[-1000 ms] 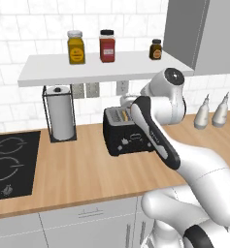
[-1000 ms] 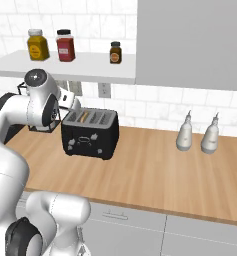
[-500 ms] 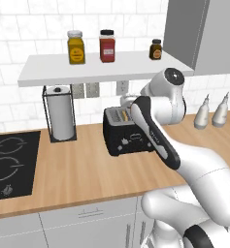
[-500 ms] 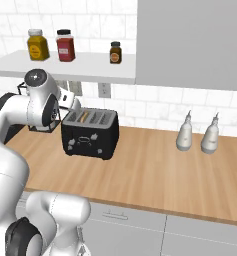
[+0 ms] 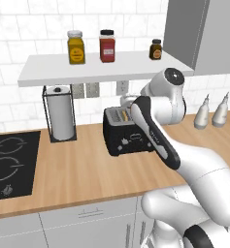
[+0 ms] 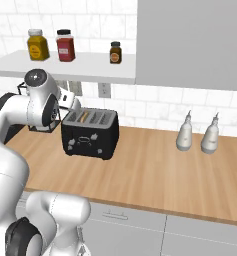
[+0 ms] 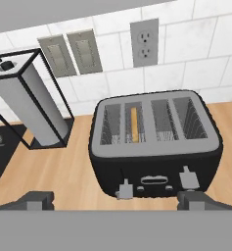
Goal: Start the toaster. Once the lever pops up, take the bread to the plate on the dining counter.
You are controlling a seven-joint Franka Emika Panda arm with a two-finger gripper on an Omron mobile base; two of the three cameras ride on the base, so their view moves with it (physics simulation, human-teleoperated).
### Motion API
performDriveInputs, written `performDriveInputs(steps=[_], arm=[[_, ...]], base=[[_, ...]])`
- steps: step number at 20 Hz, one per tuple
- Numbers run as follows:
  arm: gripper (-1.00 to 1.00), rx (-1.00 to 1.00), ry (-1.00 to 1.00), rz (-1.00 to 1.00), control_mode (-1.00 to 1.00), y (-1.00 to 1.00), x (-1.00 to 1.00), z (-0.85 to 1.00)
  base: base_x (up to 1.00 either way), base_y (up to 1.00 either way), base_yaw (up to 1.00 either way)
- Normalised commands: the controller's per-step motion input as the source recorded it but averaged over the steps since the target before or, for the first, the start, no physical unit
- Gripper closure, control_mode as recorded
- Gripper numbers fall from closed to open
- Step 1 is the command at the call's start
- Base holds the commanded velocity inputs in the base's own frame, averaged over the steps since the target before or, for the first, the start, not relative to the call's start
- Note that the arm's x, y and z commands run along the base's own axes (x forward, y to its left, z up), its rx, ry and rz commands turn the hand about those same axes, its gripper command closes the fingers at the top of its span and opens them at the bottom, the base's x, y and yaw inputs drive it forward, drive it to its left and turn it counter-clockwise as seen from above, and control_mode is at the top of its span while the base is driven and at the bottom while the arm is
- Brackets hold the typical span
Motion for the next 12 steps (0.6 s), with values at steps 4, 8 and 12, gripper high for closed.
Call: performDriveInputs(steps=[4,8,12], arm=[[-1.0,0.0,0.0,0.0,-1.0,0.0,0.0,0.0],[-1.0,0.0,0.0,0.0,-1.0,0.0,0.0,0.0],[-1.0,0.0,0.0,0.0,-1.0,0.0,0.0,0.0]], base=[[0.0,0.0,0.0],[0.0,0.0,0.0],[0.0,0.0,0.0]])
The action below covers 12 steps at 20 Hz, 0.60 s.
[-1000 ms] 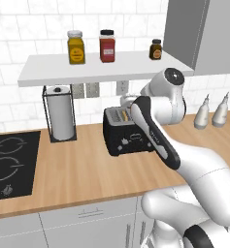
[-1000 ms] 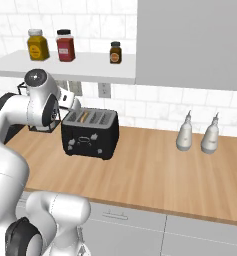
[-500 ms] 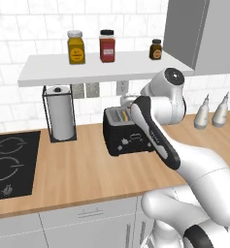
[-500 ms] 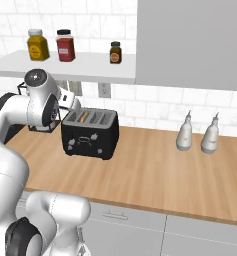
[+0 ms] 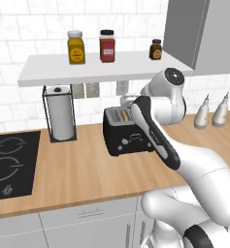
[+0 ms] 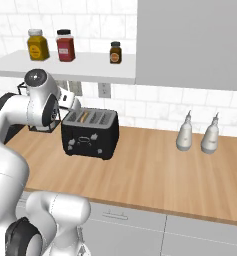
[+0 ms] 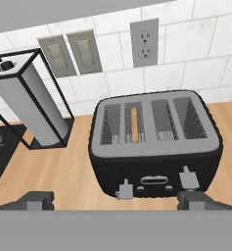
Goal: Start the toaster. Once the lever pops up, take the bread to the plate on the dining counter.
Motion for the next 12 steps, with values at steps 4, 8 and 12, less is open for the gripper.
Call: performDriveInputs(steps=[4,8,12], arm=[[-1.0,0.0,0.0,0.0,-1.0,0.0,0.0,0.0],[-1.0,0.0,0.0,0.0,-1.0,0.0,0.0,0.0],[-1.0,0.0,0.0,0.0,-1.0,0.0,0.0,0.0]], base=[[0.0,0.0,0.0],[0.0,0.0,0.0],[0.0,0.0,0.0]])
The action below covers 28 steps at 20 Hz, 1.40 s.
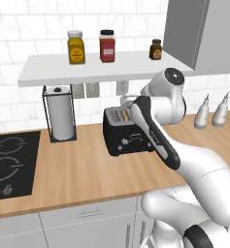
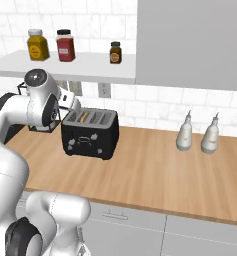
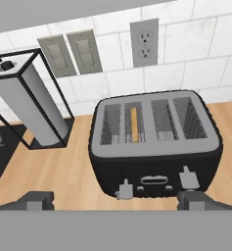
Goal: Start the toaster. Once the lever pops up, take the bread to the plate on the dining counter.
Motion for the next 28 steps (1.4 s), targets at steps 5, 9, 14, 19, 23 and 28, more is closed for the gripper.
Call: performDriveInputs(steps=[5,9,14,19,23,28], arm=[[-1.0,0.0,0.0,0.0,-1.0,0.0,0.0,0.0],[-1.0,0.0,0.0,0.0,-1.0,0.0,0.0,0.0],[-1.0,0.0,0.0,0.0,-1.0,0.0,0.0,0.0],[-1.0,0.0,0.0,0.0,-1.0,0.0,0.0,0.0],[-1.0,0.0,0.0,0.0,-1.0,0.0,0.0,0.0],[-1.0,0.0,0.0,0.0,-1.0,0.0,0.0,0.0]], base=[[0.0,0.0,0.0],[0.0,0.0,0.0],[0.0,0.0,0.0],[0.0,0.0,0.0],[0.0,0.0,0.0],[0.0,0.0,0.0]])
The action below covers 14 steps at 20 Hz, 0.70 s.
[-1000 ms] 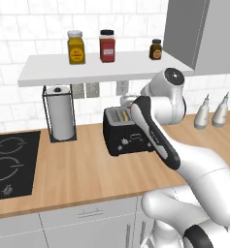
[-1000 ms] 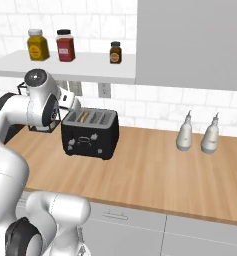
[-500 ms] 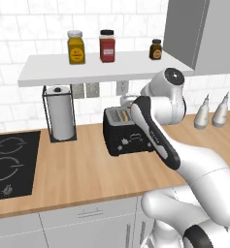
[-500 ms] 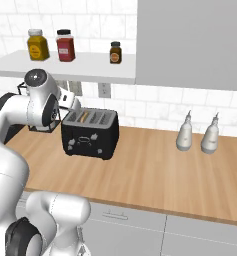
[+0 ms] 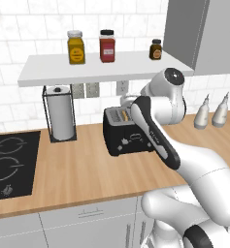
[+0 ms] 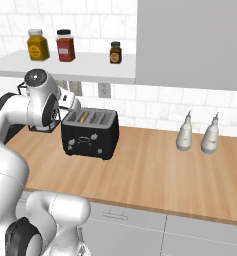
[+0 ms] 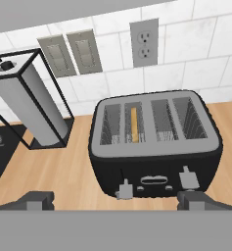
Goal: Start the toaster. Once the lever pops up, take the bread to the plate on the dining counter.
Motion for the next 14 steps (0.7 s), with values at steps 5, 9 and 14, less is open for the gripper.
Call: performDriveInputs(steps=[5,9,14], arm=[[-1.0,0.0,0.0,0.0,-1.0,0.0,0.0,0.0],[-1.0,0.0,0.0,0.0,-1.0,0.0,0.0,0.0],[-1.0,0.0,0.0,0.0,-1.0,0.0,0.0,0.0]], base=[[0.0,0.0,0.0],[0.0,0.0,0.0],[0.0,0.0,0.0]])
